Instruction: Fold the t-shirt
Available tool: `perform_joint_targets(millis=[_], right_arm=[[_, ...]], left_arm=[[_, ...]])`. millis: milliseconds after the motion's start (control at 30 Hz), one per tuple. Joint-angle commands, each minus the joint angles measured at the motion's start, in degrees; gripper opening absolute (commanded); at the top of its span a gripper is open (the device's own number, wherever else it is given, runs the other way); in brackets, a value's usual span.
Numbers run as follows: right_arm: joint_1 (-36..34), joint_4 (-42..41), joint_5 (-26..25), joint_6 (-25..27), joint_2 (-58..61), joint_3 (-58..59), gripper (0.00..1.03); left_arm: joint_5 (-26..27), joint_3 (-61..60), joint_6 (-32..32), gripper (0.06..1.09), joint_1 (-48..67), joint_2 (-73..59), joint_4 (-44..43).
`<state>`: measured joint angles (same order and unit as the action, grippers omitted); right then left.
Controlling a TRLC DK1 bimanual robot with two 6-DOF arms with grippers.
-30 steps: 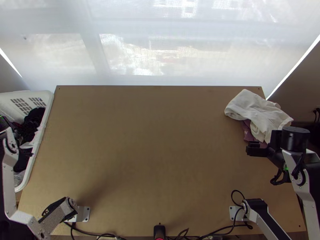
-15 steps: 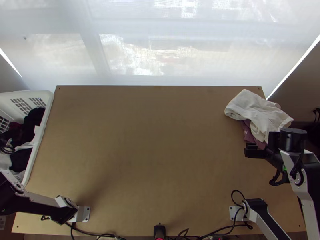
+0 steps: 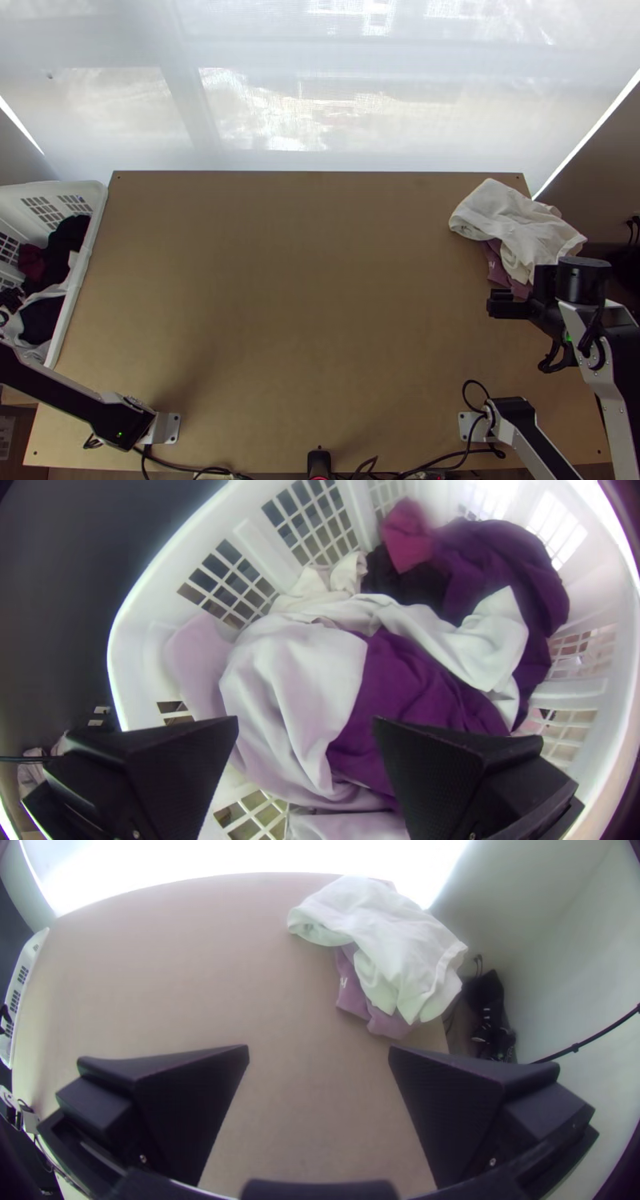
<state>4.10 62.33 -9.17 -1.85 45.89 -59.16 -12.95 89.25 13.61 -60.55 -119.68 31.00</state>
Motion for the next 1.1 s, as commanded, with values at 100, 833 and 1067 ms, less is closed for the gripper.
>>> perform_joint_targets(millis=[100,833,1067], right_arm=[[0.0,0.8,0.1,0.0,0.8,0.1,0.98],[-0.1,1.4,0.8,0.0,1.1,2.8,0.98],[-0.1,1.4,1.8,0.0,1.0,3.6,0.98]], left_arm=[[-1.6,5.7,0.7,1.03,-3.0,-10.8,0.0],[11.2,10.9,-1.7,0.09,-3.2,-8.5,11.4],[13.3,10.9,-5.4,0.1,-0.8,3.7,15.1]])
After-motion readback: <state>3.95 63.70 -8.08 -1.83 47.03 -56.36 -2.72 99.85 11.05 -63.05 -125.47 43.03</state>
